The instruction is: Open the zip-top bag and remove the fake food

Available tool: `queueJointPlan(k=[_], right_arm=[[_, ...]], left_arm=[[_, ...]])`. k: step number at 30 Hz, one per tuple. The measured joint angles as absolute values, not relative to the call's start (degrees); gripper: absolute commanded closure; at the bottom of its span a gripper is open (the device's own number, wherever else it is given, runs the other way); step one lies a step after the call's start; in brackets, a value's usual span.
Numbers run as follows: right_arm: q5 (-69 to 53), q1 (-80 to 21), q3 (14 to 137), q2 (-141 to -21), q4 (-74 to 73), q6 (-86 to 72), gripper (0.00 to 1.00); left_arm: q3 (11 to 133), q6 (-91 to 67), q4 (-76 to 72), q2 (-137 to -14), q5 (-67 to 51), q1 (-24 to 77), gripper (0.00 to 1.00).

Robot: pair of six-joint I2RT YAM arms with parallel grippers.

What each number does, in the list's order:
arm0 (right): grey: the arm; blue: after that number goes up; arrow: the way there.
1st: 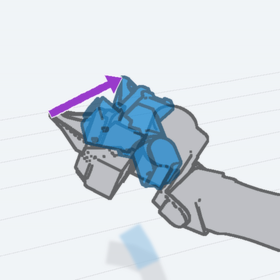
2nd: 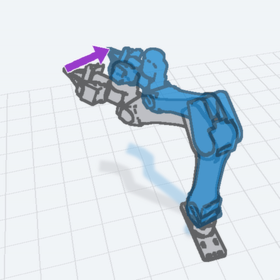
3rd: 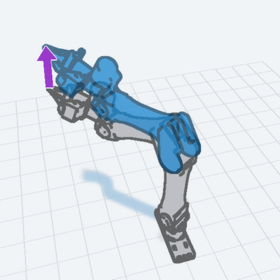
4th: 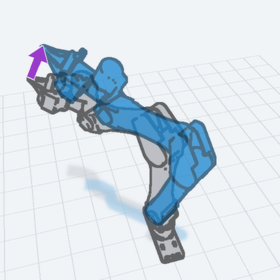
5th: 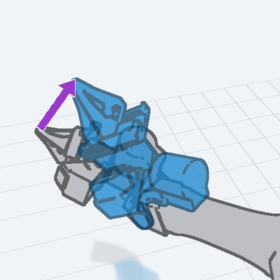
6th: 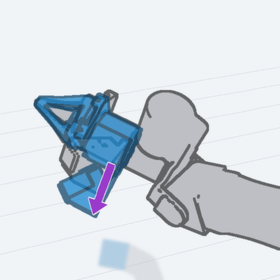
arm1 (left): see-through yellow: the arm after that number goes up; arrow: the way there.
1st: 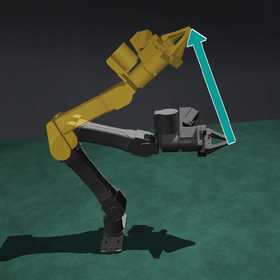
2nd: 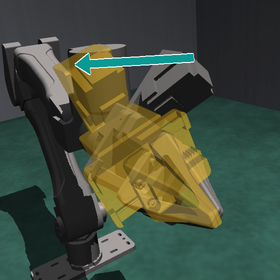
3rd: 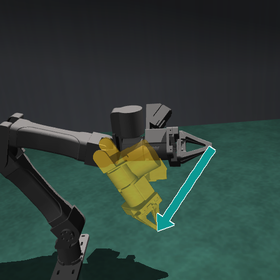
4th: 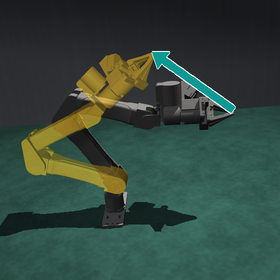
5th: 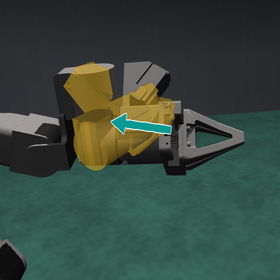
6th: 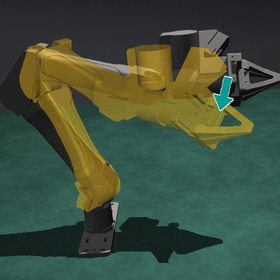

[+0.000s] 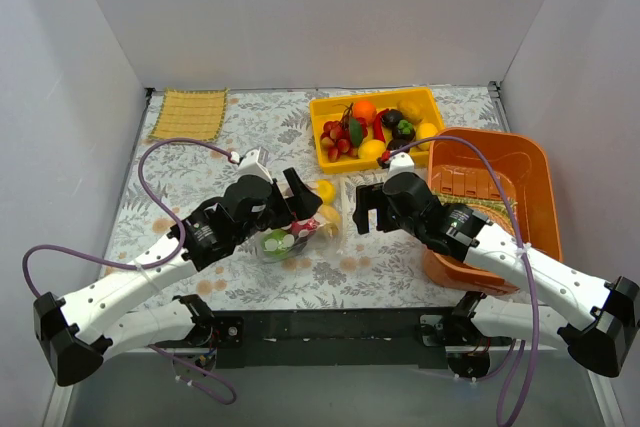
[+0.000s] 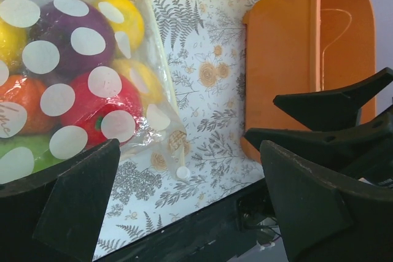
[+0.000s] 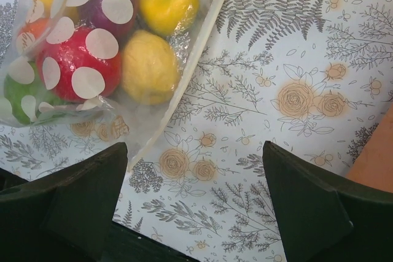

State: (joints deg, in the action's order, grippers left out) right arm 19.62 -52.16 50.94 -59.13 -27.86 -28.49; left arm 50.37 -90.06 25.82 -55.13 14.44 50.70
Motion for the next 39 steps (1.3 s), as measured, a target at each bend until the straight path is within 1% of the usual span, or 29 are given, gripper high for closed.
queueJointPlan(k=[5,10,17,23,28,32,37,39], right_arm=[[19.59,-52.16,50.92,-59.09,-26.70,-28.25,0.03],[19.59,-52.16,50.92,-59.79,-26.37,-28.14,0.04],[19.86,-52.16,50.83,-62.35,-26.63,-28.34,0.04],[22.50,-52.16,50.83,-62.26,-27.46,-28.80,0.05],[22.59,-52.16,50.76,-62.50,-28.08,-29.34,0.08],[21.56,-52.82,49.82,-63.94,-27.05,-30.02,0.09],[18.59,-56.82,47.97,-67.68,-24.43,-31.48,0.11],[17.06,-58.50,47.53,-68.66,-22.90,-32.34,0.14]], left_arm=[[50.37,-89.73,26.92,-55.33,14.26,50.70,0.02],[50.65,-89.08,24.99,-56.34,13.28,50.70,0.02],[54.87,-88.88,20.88,-66.30,10.41,50.76,0.02],[55.05,-90.32,15.31,-73.56,7.64,51.13,0.02],[53.49,-93.58,13.32,-78.94,8.78,52.34,0.02],[48.71,-98.24,15.51,-76.73,14.26,52.75,0.02],[43.72,-102.48,21.80,-68.97,21.96,52.40,0.03],[41.36,-103.13,23.40,-65.39,23.22,52.10,0.05]])
